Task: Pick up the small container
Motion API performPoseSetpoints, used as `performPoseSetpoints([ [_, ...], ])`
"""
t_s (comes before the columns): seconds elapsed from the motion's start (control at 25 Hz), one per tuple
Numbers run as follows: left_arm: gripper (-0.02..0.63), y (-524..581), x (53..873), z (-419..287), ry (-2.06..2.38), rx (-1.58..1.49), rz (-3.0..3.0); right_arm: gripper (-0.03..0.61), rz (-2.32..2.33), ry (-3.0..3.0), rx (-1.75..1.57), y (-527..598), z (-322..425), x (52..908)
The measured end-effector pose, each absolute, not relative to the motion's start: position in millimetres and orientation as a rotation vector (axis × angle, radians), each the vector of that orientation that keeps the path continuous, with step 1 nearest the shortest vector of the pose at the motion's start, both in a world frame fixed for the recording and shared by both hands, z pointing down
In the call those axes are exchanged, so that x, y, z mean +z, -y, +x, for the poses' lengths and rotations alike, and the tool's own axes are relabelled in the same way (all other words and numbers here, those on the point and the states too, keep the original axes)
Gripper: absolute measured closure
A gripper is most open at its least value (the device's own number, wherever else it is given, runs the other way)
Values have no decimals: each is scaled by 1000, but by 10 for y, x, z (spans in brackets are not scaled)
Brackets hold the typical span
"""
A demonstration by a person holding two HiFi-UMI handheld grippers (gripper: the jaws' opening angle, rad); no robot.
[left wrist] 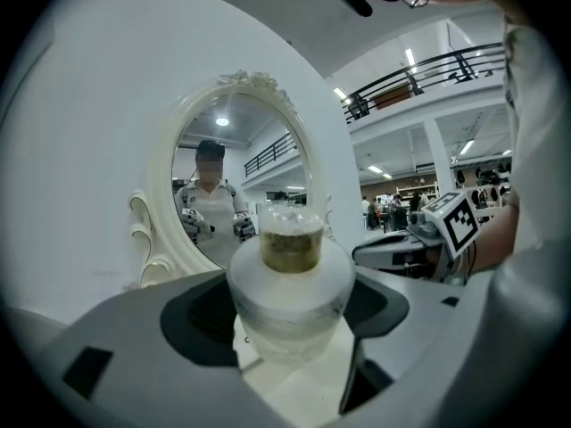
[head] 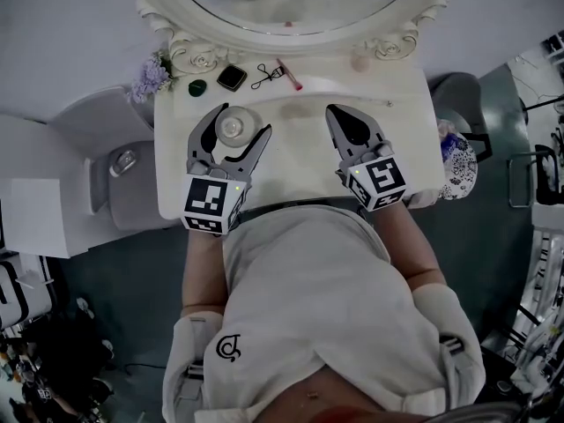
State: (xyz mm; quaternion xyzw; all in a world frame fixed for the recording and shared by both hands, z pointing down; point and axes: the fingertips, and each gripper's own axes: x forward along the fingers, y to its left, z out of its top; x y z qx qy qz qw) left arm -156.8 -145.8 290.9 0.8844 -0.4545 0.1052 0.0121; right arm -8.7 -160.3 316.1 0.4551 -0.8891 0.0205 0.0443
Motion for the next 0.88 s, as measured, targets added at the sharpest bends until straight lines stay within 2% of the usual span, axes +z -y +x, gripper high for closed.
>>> performPoseSetpoints([
  [0.88,267,1422,2907,-1637,1418,308,2761,574,1342,2738,-12,1510,-240,3120],
])
